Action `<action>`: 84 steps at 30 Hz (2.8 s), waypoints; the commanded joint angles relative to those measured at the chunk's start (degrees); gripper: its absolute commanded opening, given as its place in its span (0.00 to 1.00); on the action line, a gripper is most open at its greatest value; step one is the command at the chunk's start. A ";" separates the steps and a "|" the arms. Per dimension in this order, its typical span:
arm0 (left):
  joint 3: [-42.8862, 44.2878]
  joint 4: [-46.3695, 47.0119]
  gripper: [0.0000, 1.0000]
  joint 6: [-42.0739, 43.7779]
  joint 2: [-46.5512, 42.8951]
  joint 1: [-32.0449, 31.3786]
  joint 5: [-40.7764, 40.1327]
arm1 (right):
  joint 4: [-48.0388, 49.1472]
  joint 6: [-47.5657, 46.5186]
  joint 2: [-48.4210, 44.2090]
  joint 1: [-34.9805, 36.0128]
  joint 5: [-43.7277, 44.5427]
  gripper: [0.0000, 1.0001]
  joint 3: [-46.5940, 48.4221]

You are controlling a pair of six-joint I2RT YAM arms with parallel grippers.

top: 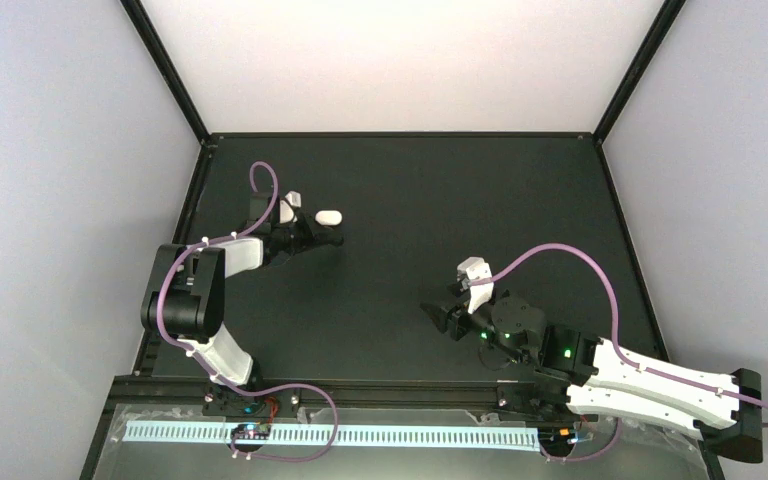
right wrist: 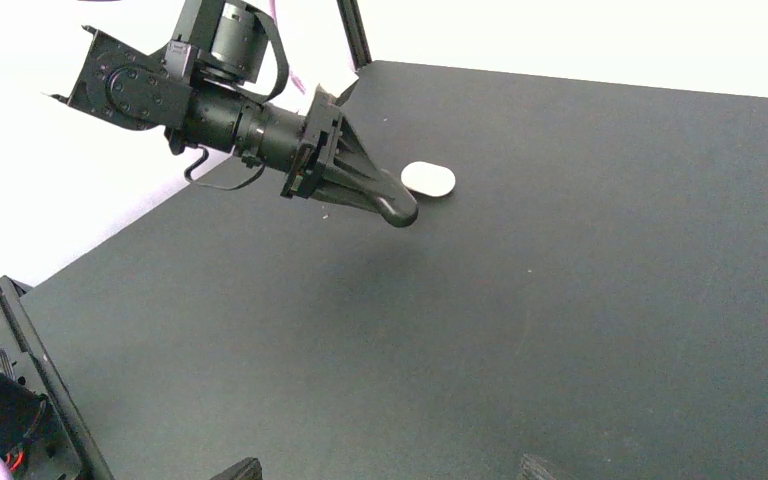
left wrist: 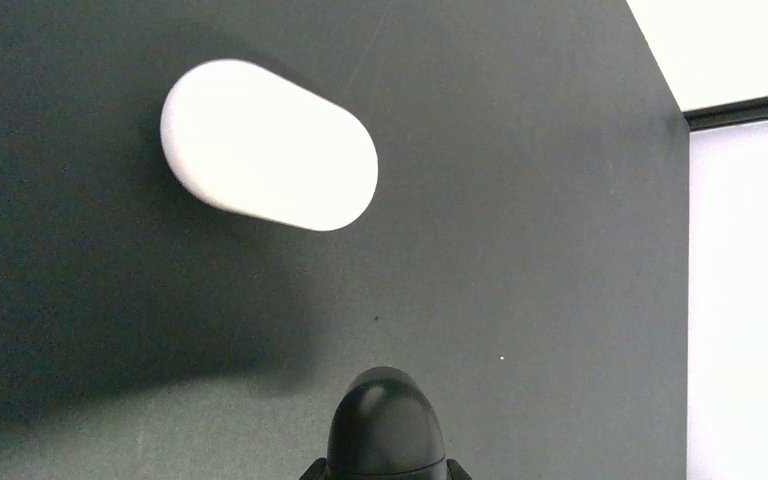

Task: Insert the wireless bluetooth earbuds into the charging case
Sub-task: Place the charging case at the center of the board.

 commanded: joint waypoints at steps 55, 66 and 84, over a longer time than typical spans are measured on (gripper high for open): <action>-1.45 4.83 0.02 -4.53 5.13 2.38 1.13 | 1.52 0.15 1.67 -0.14 0.22 0.67 0.83; -1.62 4.33 0.02 -4.12 5.26 2.32 0.39 | 0.05 -0.02 0.40 -0.11 1.93 0.67 0.95; -1.63 2.77 0.09 -3.33 5.34 2.34 -0.71 | -0.75 0.14 -0.66 -0.16 2.37 0.67 0.82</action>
